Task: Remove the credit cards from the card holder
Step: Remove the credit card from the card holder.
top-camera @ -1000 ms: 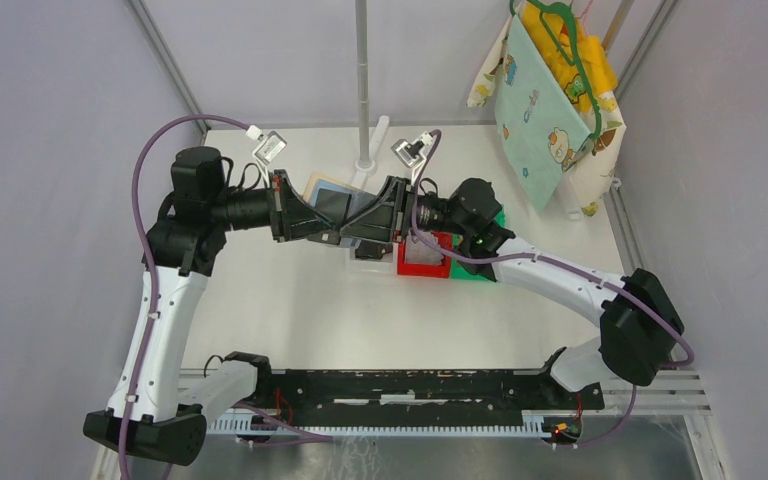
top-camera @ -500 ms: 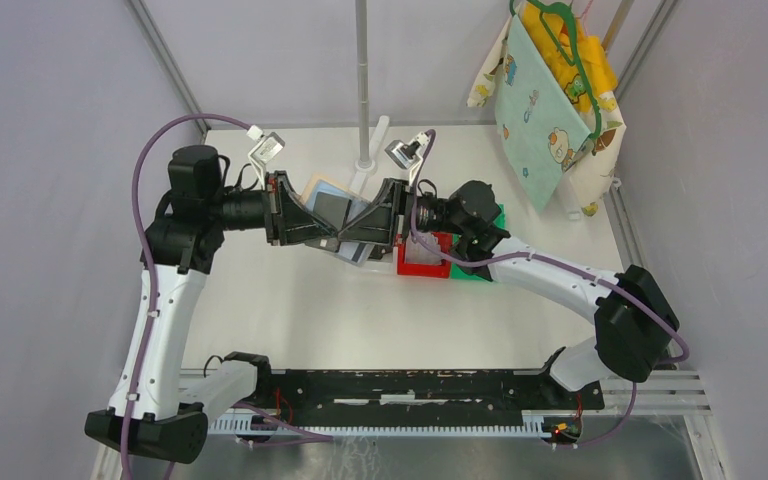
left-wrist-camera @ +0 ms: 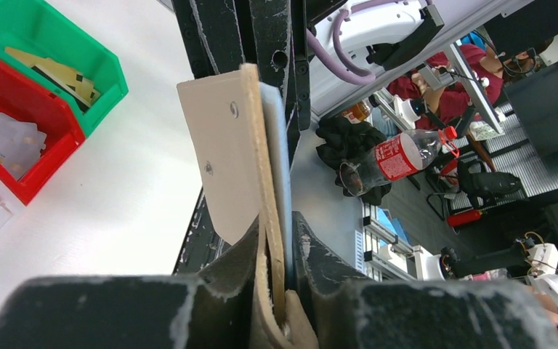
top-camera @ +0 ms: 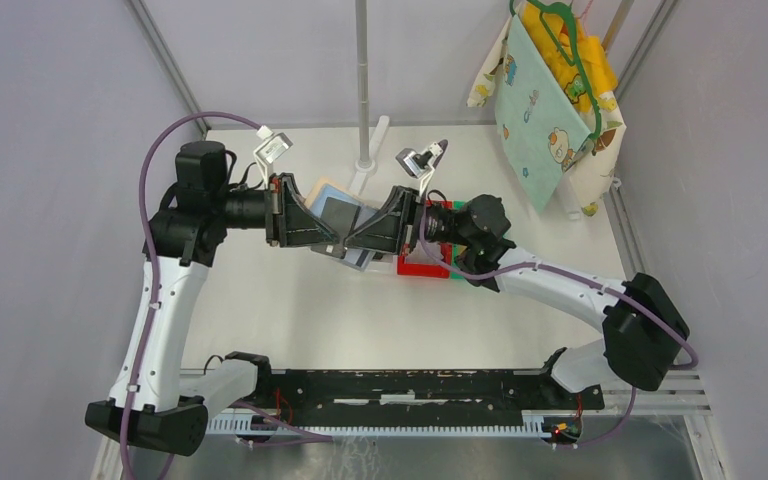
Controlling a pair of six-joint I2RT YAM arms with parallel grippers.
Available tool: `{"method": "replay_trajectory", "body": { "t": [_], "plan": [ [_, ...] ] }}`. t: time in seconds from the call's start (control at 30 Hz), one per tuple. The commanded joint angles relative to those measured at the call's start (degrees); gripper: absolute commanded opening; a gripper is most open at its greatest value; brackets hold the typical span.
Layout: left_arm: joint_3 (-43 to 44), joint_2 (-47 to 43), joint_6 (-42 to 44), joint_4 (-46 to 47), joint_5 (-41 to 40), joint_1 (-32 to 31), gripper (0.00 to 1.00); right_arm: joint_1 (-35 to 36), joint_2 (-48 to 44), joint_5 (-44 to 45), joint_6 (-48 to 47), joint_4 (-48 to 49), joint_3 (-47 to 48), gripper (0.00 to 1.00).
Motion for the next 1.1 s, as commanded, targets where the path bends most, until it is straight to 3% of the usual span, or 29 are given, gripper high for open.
{"method": "replay_trajectory", "body": {
  "t": [0.0, 0.3, 0.33, 0.4, 0.57, 0.67, 0.87, 1.07],
  "plan": [
    [3.7, -0.6, 1.3, -0.4, 4.2, -0.5, 0.18, -0.3, -3.7, 1.2, -2.4, 2.8, -1.6, 0.0],
    [4.3, -0.5, 1.3, -0.5, 2.3, -0.5, 0.09, -0.4, -5.8, 0.9, -5.1, -0.6, -2.6, 0.01],
    [4.4, -0.6, 1.2, -0.6, 2.3, -0.5, 0.09, -0.3, -5.9, 0.9, -5.3, -0.9, -2.6, 0.06],
    [4.4, -0.8, 1.3, -0.7, 2.1, -0.5, 0.09, -0.3, -6.0, 1.1, -5.3, -1.1, -2.6, 0.24],
    [4.0, -1.3, 1.8, -0.9, 1.1, -0.5, 0.09, -0.3, -4.0, 1.4, -4.5, -0.8, 1.1, 0.33],
    [4.2, -1.2, 2.1, -1.3, 0.8, -0.5, 0.09, -0.4, -2.3, 0.7, -3.1, 0.3, 3.2, 0.32],
    [4.5, -1.0, 3.9, -3.1, 0.3, -0.5, 0.09, -0.4, -2.8, 0.1, -2.5, 1.7, 2.4, 0.01],
    [4.6, -0.8, 4.4, -3.6, -0.4, -0.5, 0.09, -1.2, -6.6, 0.0, -3.5, 1.7, -3.0, 0.0]
  ]
}}
